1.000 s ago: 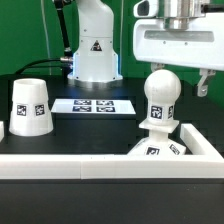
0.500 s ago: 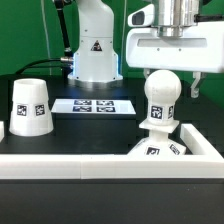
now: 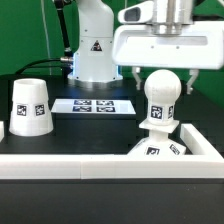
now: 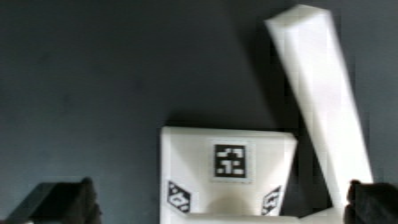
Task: Assemble lamp
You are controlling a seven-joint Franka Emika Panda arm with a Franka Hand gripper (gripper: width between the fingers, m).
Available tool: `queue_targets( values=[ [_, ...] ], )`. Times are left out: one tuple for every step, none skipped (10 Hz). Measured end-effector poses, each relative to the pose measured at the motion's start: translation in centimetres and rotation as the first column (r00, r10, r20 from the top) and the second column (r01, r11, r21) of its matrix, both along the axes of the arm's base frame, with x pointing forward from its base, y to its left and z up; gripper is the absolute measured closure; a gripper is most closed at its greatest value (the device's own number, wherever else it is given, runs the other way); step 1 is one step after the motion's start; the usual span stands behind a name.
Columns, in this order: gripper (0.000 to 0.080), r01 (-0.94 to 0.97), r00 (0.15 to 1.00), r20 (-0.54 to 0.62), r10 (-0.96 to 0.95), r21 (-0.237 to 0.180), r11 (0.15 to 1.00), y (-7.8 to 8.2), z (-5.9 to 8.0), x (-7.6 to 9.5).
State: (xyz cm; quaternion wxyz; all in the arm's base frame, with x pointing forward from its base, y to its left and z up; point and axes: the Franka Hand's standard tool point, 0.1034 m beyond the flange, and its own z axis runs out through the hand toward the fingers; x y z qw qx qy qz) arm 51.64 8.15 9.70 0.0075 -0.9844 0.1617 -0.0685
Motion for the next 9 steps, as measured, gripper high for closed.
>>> queue_targets(
  values=[
    [0.0100,0.009,1.000,-0.011,-0.009,0.002,1.000,-1.0,0.0,0.0],
    [0.0100,0.002,1.000,-0.012,-0.002,0.002,1.000,-0.8,-0.1,0.0],
    [0.0100,-0.005,1.000,-0.012,0.005,0.002,1.000,-0.6,-0.1,0.0],
    [0.0100,-0.009,1.000,-0.013,0.009,0.003,1.000,-1.4,-0.1,0.0],
    [0.0100,-0.030,0.999,-0.012,0.030,-0.001,1.000,-2.2,0.0,0.1],
    [0.0100,-0.086,0.996,-0.008,0.086,0.000,0.996,-4.1,0.4,0.0],
    [0.0100,-0.108,0.994,0.000,0.108,0.000,0.994,-6.2,0.7,-0.4],
    [0.0100,-0.149,0.989,0.000,0.149,-0.005,0.989,-8.7,0.8,-1.3],
    [0.0100,-0.168,0.986,-0.003,0.168,-0.008,0.986,-10.8,0.8,-1.9]
  ],
)
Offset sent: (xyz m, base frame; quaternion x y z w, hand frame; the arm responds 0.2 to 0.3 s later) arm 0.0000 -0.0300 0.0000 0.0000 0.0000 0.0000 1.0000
